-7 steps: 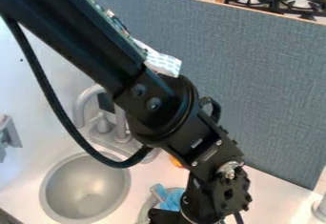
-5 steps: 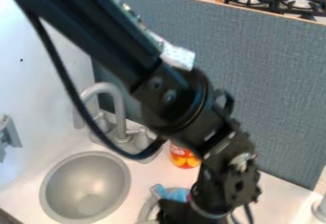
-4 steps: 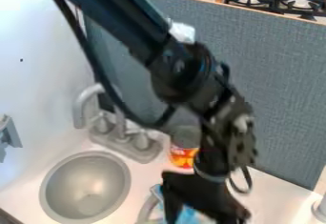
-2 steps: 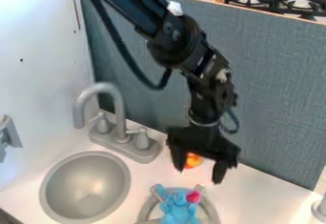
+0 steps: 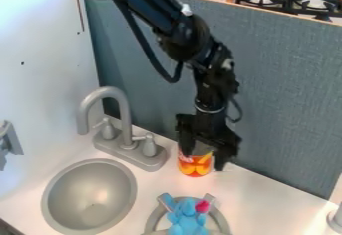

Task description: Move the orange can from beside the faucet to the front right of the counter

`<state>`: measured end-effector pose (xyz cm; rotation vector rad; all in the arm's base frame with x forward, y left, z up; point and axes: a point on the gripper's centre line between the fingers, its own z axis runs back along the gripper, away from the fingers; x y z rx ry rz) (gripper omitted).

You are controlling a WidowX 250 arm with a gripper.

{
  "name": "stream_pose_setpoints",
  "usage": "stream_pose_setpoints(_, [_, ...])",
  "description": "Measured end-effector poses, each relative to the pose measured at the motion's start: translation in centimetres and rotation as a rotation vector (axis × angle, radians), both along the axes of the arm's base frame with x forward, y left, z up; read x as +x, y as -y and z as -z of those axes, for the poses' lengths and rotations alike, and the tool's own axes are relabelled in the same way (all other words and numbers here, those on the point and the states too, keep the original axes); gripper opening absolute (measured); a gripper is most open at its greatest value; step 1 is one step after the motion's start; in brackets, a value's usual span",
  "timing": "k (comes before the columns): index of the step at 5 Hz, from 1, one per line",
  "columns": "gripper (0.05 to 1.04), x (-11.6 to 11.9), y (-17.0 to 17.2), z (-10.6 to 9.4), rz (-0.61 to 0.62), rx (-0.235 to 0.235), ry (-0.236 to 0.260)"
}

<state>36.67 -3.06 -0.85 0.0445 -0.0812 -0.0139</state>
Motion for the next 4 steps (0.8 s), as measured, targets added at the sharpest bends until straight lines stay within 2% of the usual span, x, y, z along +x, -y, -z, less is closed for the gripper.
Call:
stream_pose_setpoints(1, [1.002, 1.4, -1.9, 0.9, 0.048, 0.022, -0.022])
stream_pose_setpoints(2, [1.002, 1.8, -3.4, 0.8, 0.064, 0.043, -0.019])
stream_pose_setpoints(3, [1.002, 2.4, -5.1, 1.6, 0.031, 0.043, -0.002])
stream_pose_setpoints(4, [1.002, 3.7, -5.6, 3.5, 0.049, 0.048, -0.032])
